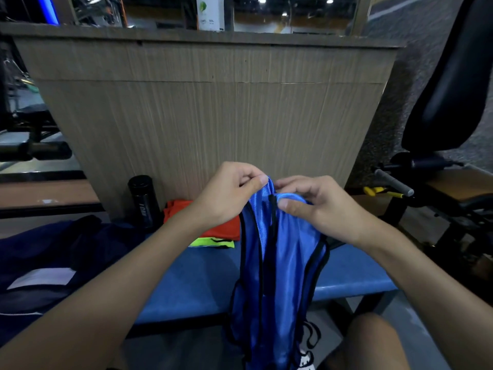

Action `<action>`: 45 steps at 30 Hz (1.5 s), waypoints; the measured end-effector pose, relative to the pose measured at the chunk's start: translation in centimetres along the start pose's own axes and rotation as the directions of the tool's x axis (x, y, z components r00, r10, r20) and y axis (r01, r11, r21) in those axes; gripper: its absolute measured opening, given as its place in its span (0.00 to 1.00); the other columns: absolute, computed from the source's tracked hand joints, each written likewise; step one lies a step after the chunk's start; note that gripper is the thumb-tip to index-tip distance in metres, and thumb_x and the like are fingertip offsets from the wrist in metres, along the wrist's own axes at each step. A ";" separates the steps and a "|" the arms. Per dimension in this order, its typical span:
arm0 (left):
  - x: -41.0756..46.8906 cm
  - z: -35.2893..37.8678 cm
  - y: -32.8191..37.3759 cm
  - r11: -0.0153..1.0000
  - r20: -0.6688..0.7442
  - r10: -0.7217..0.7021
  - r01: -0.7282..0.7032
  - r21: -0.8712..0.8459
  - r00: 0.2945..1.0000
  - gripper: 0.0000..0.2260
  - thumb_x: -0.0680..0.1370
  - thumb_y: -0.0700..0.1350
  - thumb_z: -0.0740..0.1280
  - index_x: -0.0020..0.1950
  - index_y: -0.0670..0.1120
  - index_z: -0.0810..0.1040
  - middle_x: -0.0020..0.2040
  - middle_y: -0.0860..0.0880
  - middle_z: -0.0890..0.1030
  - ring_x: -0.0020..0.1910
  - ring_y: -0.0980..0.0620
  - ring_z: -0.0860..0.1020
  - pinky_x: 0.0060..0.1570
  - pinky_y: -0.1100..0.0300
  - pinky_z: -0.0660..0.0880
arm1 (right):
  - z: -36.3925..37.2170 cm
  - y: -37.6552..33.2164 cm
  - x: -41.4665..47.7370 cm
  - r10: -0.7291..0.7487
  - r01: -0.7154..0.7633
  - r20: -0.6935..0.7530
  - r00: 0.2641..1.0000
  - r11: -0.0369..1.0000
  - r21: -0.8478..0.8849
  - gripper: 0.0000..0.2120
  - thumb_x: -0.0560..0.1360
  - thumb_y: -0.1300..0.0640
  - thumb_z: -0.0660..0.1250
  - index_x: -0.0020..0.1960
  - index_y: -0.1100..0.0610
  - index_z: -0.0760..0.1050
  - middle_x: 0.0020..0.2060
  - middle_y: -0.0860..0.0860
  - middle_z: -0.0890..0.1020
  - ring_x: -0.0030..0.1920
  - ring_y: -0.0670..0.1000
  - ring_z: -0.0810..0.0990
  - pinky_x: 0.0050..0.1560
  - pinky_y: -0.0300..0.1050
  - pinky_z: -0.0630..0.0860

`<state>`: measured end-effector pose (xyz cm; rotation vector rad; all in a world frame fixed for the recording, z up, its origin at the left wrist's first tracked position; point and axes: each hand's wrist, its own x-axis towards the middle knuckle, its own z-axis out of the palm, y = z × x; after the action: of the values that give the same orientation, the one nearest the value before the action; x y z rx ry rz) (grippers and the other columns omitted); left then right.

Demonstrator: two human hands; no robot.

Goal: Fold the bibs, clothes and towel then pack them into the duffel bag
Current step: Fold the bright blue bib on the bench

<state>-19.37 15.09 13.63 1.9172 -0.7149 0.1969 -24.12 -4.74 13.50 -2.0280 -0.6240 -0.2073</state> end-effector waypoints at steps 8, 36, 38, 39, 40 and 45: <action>-1.0 -1.4 -0.6 0.996 0.056 -0.084 0.085 -0.027 0.995 0.04 0.80 0.37 0.67 0.52 0.42 0.81 0.42 0.42 0.85 0.40 0.55 0.79 0.46 0.62 0.75 | 0.7 1.2 0.2 0.042 -0.058 -0.071 0.997 0.969 -0.238 0.05 0.76 0.61 0.70 0.42 0.55 0.81 0.40 0.48 0.83 0.44 0.48 0.81 0.52 0.51 0.76; -1.8 -0.5 0.7 0.993 0.100 -0.109 0.113 -0.043 0.989 0.19 0.66 0.58 0.77 0.50 0.47 0.84 0.48 0.49 0.86 0.50 0.48 0.84 0.56 0.54 0.78 | 0.2 -3.1 1.0 0.603 -0.381 -0.045 0.797 0.558 0.737 0.05 0.79 0.69 0.60 0.46 0.69 0.73 0.31 0.61 0.82 0.32 0.55 0.84 0.36 0.44 0.83; -2.0 -0.3 0.6 0.991 0.095 -0.124 0.128 -0.044 0.988 0.22 0.63 0.58 0.78 0.50 0.47 0.84 0.49 0.50 0.85 0.50 0.50 0.84 0.56 0.55 0.79 | 0.3 -3.1 1.0 0.591 -0.368 -0.002 0.807 0.506 0.780 0.05 0.79 0.71 0.60 0.49 0.72 0.73 0.38 0.67 0.83 0.38 0.59 0.85 0.41 0.46 0.84; -2.0 0.0 0.5 0.992 0.073 -0.122 0.125 -0.033 0.990 0.20 0.64 0.55 0.79 0.50 0.46 0.83 0.49 0.50 0.85 0.50 0.50 0.84 0.56 0.55 0.79 | 0.2 -3.0 1.0 0.582 -0.363 0.019 0.813 0.482 0.798 0.05 0.78 0.72 0.59 0.51 0.73 0.73 0.43 0.70 0.82 0.42 0.61 0.85 0.44 0.47 0.84; -2.0 0.2 0.4 0.993 0.042 -0.117 0.118 -0.022 0.992 0.17 0.65 0.50 0.80 0.50 0.46 0.83 0.48 0.50 0.85 0.50 0.51 0.84 0.55 0.54 0.79 | 0.2 -2.9 1.0 0.573 -0.355 0.031 0.819 0.464 0.812 0.07 0.78 0.73 0.59 0.53 0.74 0.72 0.46 0.72 0.81 0.45 0.63 0.85 0.47 0.48 0.83; -1.9 0.2 -0.2 0.994 -0.091 -0.107 0.107 -0.005 0.990 0.08 0.74 0.35 0.73 0.43 0.48 0.83 0.42 0.51 0.85 0.39 0.58 0.81 0.45 0.61 0.76 | 0.2 -1.9 0.8 0.566 -0.413 0.008 0.825 0.591 0.693 0.08 0.76 0.75 0.60 0.53 0.76 0.74 0.45 0.67 0.83 0.45 0.60 0.85 0.48 0.48 0.83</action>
<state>-20.82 15.72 12.62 1.9280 -0.5495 0.2153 -24.42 -3.54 15.12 -1.3538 0.0525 0.1317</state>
